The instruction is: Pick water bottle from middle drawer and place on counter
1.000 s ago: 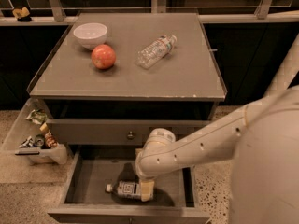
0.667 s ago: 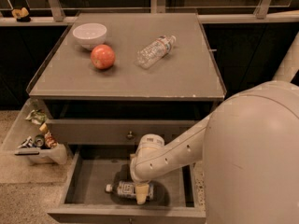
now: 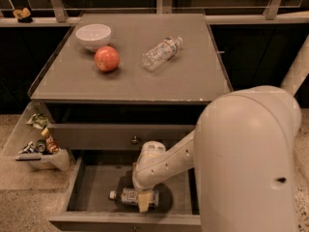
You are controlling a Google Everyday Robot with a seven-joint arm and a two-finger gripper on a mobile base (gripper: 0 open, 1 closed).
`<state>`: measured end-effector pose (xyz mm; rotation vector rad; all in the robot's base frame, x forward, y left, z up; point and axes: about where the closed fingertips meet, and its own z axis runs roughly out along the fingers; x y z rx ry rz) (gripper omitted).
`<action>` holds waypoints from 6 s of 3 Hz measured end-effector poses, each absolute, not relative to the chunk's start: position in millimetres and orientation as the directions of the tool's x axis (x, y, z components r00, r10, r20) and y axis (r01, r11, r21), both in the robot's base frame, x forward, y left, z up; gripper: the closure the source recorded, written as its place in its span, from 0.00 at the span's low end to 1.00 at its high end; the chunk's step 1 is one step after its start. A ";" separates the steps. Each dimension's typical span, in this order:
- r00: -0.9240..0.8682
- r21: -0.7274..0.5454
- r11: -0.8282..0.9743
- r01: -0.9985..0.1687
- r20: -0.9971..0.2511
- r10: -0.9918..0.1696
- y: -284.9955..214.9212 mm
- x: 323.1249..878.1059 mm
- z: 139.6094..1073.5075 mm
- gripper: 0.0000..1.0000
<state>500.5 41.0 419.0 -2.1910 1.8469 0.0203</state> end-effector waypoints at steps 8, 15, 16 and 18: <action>0.184 -0.183 -0.151 -0.971 -0.177 -0.967 45.8 493.2 399.1 1.00; -0.027 -0.576 0.106 -0.810 -0.145 -0.989 -37.2 526.6 708.8 1.00; -0.009 -0.550 0.100 -0.829 -0.165 -0.986 -29.8 523.8 716.4 1.00; -0.059 -0.592 0.070 -0.803 -0.038 -0.998 -71.0 491.0 781.6 1.00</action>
Offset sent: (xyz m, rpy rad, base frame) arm -0.0014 0.0112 -0.0296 -0.0009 0.0331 0.0153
